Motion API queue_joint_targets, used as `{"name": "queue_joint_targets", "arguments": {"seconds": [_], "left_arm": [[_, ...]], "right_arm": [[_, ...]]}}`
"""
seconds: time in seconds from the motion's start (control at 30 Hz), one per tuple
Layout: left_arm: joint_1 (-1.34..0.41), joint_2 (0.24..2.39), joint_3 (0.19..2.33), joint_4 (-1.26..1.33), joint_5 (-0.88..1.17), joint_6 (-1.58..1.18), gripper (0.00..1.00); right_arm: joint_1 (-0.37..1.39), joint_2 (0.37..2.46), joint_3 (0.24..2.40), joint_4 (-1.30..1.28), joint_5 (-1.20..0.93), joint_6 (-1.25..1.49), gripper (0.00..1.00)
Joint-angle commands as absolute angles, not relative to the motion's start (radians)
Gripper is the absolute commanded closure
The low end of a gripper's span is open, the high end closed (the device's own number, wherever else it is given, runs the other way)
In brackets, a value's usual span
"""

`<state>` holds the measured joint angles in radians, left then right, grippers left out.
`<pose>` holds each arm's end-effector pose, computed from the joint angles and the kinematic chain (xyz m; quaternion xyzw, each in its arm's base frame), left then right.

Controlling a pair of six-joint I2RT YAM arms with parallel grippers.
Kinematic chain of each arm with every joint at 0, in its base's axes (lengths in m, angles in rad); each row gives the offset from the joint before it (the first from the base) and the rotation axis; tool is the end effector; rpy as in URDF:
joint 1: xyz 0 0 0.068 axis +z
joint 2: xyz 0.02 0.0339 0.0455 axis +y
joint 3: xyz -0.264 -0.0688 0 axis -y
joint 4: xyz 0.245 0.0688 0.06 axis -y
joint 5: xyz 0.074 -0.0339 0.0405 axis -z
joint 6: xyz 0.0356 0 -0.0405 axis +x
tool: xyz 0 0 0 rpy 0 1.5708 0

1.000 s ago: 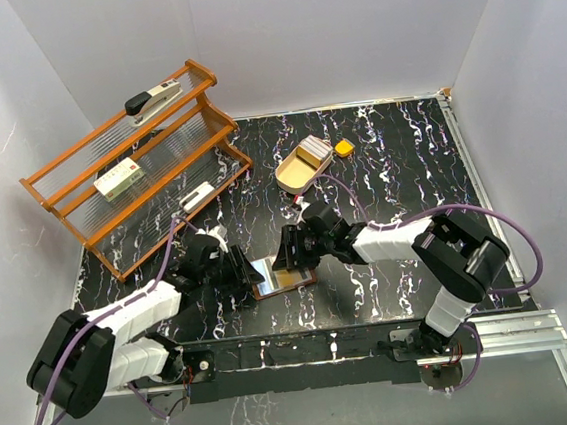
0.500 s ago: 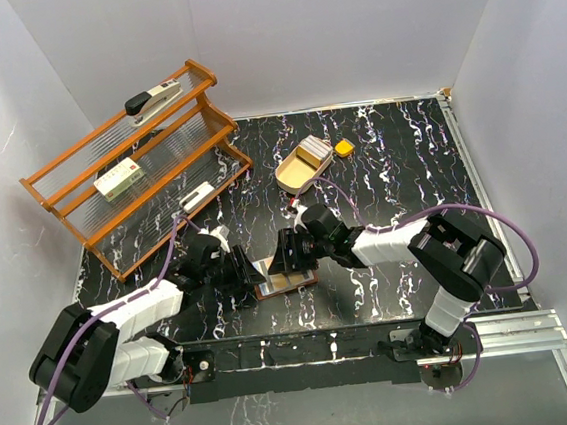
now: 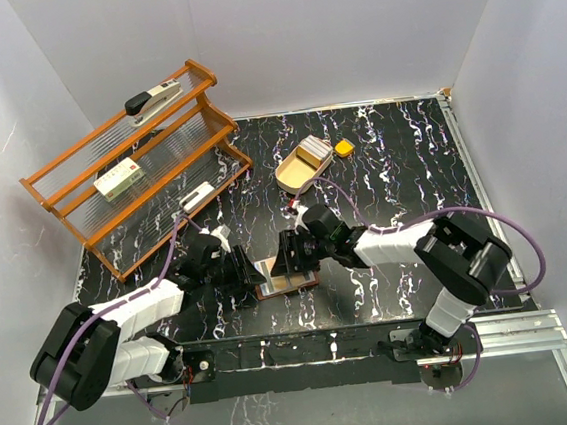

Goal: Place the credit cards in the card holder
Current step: Insert the credit card into the card holder.

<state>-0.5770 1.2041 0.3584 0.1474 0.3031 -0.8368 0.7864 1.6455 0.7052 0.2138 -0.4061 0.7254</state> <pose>0.1748 -0.1264 0.1470 -0.0528 0.8967 -0.3753 0.2287 0.2107 0.2310 0.1434 -0.1098 0.8905 0.4091 0.1658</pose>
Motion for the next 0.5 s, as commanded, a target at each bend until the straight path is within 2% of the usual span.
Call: {"name": "queue_joint_targets", "arguments": {"seconds": [0.0,0.2,0.4,0.47], "left_arm": [[-0.577,1.181,0.375,0.141,0.31,-0.823,0.55],[-0.577,1.122,0.391,0.098,0.309,-0.82,0.51],[-0.577,1.038,0.456,-0.051,0.264,-0.779,0.43],[-0.577,1.018,0.485,-0.097,0.25,-0.762,0.29]], "right_arm": [[0.793,1.538,0.777,0.072,-0.317,0.651,0.5],[0.79,1.479,0.878,-0.135,-0.147,0.526,0.48],[0.767,1.473,1.059,-0.295,0.079,0.358,0.45],[0.754,1.495,1.131,-0.346,0.164,0.296,0.44]]}}
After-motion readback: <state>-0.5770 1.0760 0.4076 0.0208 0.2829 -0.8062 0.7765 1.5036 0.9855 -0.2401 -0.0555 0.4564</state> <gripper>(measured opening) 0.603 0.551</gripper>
